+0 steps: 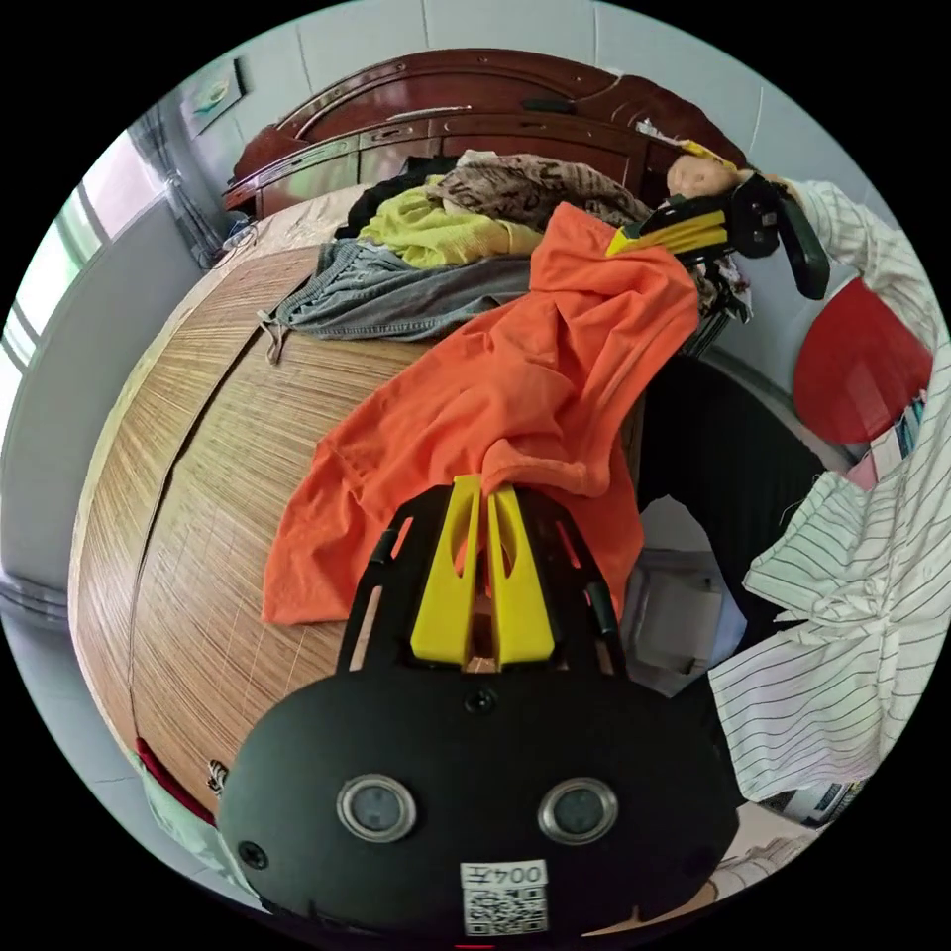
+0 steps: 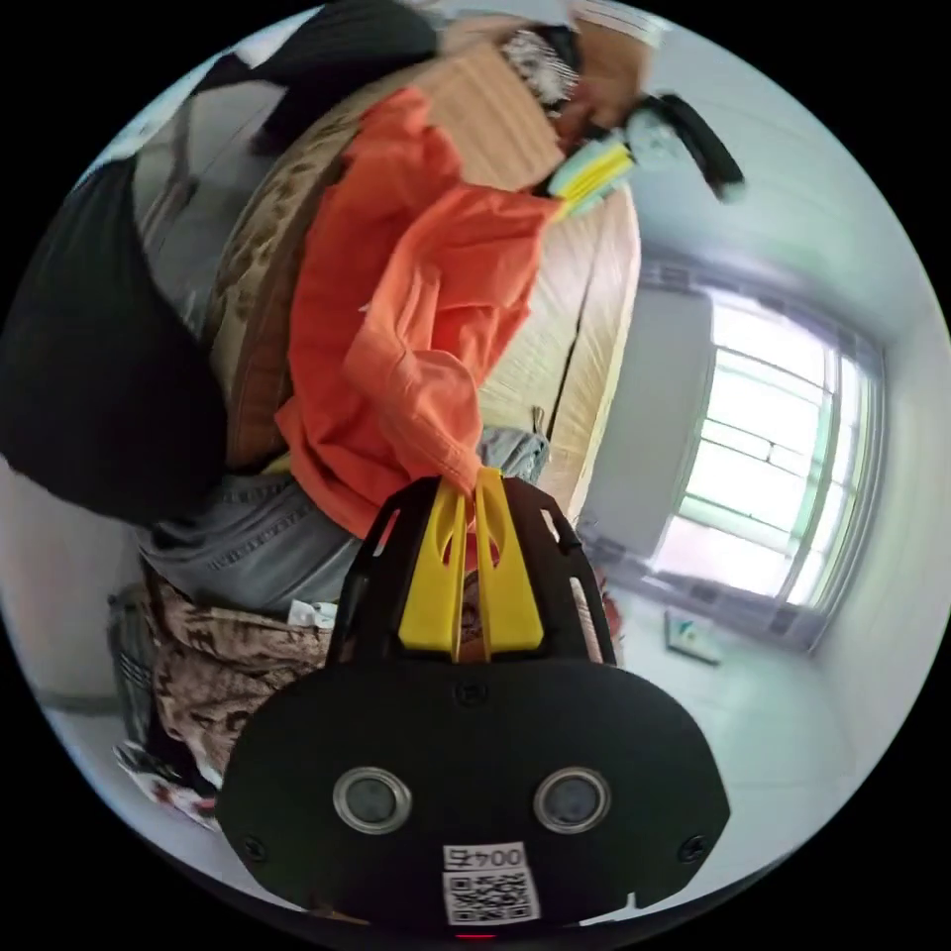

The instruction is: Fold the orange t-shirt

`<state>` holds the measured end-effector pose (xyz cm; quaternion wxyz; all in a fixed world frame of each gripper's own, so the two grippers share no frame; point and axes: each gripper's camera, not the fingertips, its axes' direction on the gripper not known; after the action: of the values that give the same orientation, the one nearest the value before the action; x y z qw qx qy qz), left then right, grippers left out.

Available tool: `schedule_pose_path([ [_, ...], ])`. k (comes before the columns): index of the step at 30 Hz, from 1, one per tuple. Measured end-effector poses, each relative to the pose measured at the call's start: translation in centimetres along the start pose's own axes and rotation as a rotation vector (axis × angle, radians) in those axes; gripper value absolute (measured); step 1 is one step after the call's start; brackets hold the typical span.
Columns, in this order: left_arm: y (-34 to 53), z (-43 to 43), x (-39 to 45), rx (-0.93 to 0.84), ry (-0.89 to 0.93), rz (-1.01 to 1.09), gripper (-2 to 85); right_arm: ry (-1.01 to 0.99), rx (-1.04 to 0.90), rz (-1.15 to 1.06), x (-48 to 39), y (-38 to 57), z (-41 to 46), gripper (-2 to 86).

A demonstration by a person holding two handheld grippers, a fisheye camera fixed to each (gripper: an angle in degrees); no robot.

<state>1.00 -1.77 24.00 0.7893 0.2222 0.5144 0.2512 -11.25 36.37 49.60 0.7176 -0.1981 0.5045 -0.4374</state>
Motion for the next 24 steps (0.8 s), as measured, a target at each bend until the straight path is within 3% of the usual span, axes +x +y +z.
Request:
schedule_pose_path([
  [2, 1.1, -3.3, -2.1, 0.057, 0.085, -0.044, 0.4, -0.121, 0.011, 0.214, 3.9, 2.2, -0.2, -0.8],
  [4, 2.3, -6.6, -4.4, 0.126, 0.202, -0.099, 0.3, -0.395, 0.088, 0.571, 9.8, 6.5, 0.0, -0.8],
  [7, 4.4, -11.6, -8.6, 0.253, 0.352, -0.245, 0.3, -0.641, 0.202, 0.99, 14.8, 13.0, 1.8, -0.8],
  [8, 5.5, -13.2, -10.4, 0.305, 0.403, -0.34, 0.3, -0.706, 0.211, 1.068, 15.4, 14.3, 2.6, -0.8],
  [10, 7.5, -14.4, -13.2, 0.356, 0.5, -0.508, 0.2, -1.016, 0.269, 1.35, 15.9, 18.8, 7.0, -0.7],
  [13, 10.8, -13.2, -15.9, 0.381, 0.626, -0.682, 0.3, -1.248, 0.292, 1.528, 12.4, 20.7, 12.6, -0.5],
  [18, 16.8, -7.5, -17.4, 0.339, 0.635, -0.918, 0.3, -1.299, 0.1, 1.603, 5.1, 18.4, 18.0, 1.2],
  [24, 19.7, -7.1, -18.7, 0.445, 0.667, -1.023, 0.4, -0.88, 0.136, 1.399, 3.9, 16.2, 14.2, 7.7],
])
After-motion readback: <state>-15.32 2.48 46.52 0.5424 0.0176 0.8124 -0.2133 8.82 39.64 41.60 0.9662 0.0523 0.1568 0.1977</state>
